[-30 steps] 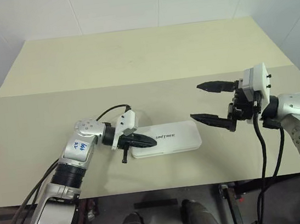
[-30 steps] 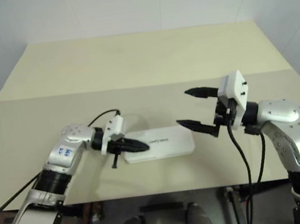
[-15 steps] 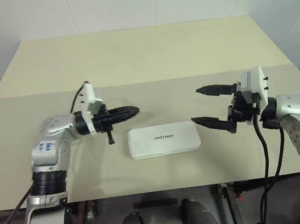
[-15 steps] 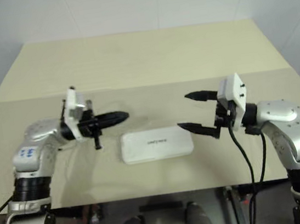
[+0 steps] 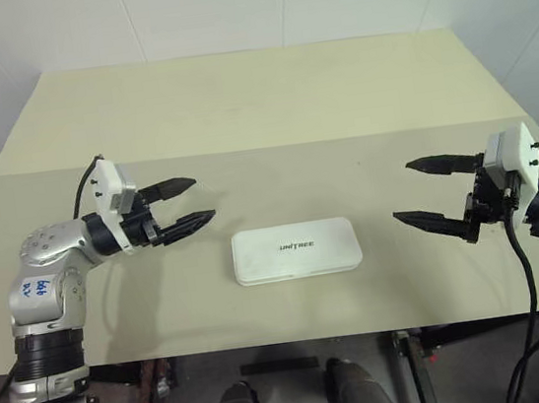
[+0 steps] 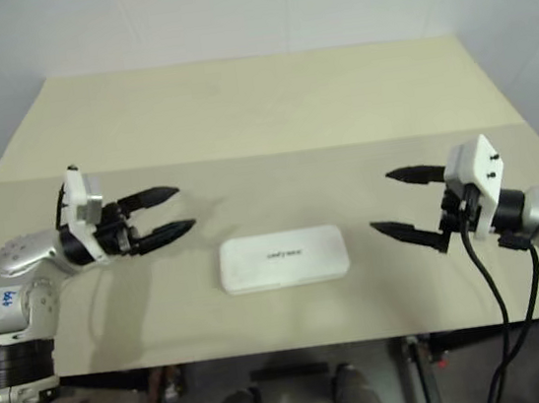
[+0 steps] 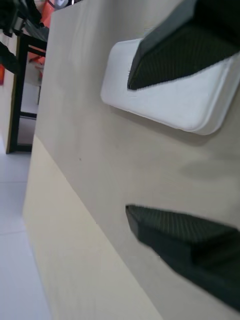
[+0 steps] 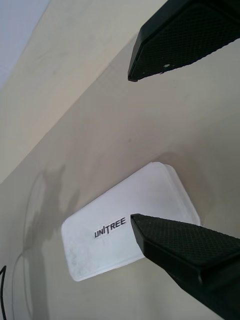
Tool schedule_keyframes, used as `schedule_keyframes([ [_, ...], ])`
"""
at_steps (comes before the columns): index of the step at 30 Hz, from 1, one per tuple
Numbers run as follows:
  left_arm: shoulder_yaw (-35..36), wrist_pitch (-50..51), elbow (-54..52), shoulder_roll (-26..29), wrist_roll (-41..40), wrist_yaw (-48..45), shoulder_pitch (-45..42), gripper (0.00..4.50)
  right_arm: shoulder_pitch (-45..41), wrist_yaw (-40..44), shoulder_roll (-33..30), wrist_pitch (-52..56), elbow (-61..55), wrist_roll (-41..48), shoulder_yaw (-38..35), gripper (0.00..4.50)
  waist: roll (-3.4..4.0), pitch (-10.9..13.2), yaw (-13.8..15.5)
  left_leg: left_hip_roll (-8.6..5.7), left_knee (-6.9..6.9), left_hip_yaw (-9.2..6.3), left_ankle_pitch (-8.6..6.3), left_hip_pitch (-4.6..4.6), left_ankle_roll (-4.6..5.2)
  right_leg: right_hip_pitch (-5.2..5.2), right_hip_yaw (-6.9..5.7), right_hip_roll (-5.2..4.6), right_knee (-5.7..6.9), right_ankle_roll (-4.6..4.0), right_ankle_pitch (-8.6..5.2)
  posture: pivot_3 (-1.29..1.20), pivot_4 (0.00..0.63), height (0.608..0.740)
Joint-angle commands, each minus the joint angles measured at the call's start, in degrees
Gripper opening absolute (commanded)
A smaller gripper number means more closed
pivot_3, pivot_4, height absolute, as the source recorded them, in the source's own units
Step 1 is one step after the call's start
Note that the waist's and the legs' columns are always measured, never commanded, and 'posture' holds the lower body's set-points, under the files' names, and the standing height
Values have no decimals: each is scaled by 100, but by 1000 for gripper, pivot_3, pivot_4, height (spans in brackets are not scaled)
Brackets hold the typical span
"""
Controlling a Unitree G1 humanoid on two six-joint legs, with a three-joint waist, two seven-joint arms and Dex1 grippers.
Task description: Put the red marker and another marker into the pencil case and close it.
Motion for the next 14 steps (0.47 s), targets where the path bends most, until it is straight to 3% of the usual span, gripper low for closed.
schedule_keyframes([
  [1, -133, -211, 155, -132, 14, 50, -370, 4479, 164, -243, 71, -34, -413, 65, -238, 4500, 0, 0, 0, 0, 0, 0, 0, 1, 0, 0, 0, 0, 0, 2, 1, 0, 150, 740],
  [14, -201, -145, 0, 96, 21, 103, -216, 4479, 679, -339, 72, -74, -486, 135, -469, 4500, 0, 0, -11, 0, -4, 0, 0, 1, 0, 0, 1, 0, -2, 23, 12, 0, 150, 740],
])
